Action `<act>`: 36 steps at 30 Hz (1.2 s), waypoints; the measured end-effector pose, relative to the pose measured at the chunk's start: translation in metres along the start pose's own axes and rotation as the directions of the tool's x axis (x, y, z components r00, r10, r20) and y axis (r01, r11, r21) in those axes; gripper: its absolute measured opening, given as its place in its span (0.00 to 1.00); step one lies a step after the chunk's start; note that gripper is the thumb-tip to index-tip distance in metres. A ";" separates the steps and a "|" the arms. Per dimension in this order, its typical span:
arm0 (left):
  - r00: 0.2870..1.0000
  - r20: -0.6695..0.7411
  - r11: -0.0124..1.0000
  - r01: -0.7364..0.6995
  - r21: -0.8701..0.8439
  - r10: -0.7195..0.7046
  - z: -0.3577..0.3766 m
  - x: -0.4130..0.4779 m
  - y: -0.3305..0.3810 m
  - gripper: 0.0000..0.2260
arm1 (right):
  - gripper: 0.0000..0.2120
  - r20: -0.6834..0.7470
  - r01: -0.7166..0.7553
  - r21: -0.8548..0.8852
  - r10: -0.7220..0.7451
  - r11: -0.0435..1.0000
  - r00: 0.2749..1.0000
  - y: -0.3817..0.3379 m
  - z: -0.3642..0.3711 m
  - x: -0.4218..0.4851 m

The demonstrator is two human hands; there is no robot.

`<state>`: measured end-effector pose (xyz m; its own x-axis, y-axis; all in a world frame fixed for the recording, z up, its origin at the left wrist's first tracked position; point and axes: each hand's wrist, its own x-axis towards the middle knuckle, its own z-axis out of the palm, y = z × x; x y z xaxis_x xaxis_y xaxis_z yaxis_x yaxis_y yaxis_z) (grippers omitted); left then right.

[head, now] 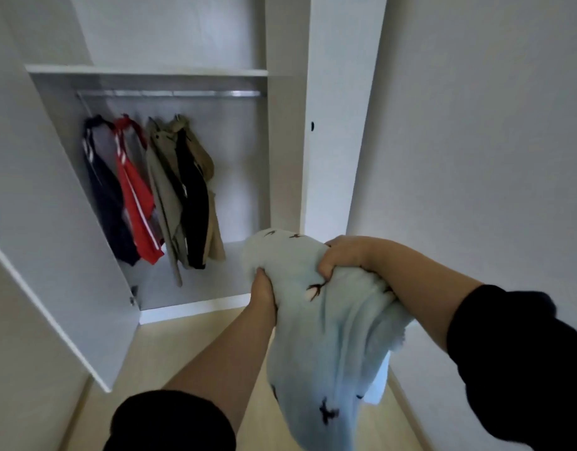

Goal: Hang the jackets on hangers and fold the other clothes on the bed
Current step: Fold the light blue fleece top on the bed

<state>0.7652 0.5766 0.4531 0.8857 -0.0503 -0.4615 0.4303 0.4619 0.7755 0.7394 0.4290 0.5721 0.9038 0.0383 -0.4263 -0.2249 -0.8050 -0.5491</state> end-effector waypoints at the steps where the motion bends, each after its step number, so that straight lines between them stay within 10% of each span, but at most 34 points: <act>1: 1.000 -0.006 1.000 -0.015 0.024 0.015 -0.005 -0.006 0.031 0.26 | 0.24 0.005 0.003 0.018 -0.003 1.000 1.000 -0.028 -0.008 -0.004; 6: 0.993 0.032 0.980 -0.116 0.160 0.113 -0.040 -0.024 0.155 0.25 | 0.29 0.047 -0.011 0.161 0.004 0.987 0.999 -0.140 -0.040 -0.011; 13: 0.951 -0.006 0.947 -0.307 0.095 0.309 -0.065 -0.032 0.257 0.25 | 0.09 0.131 -0.028 0.272 -0.008 0.962 0.991 -0.234 -0.068 0.009; 26: 0.881 -0.161 0.888 -0.458 -0.045 0.446 -0.041 0.093 0.363 0.28 | 0.20 0.124 0.225 0.147 -0.243 0.963 0.962 -0.334 -0.140 0.149; 36: 0.609 -0.355 0.678 -0.728 0.104 0.709 0.002 0.213 0.539 0.24 | 0.31 0.090 0.560 -0.044 -0.556 0.827 0.827 -0.471 -0.260 0.272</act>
<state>1.1864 0.8129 0.7738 0.7828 0.6114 0.1157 -0.3353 0.2577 0.9062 1.1862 0.6647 0.9017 0.8393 0.5320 -0.1119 0.3365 -0.6701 -0.6617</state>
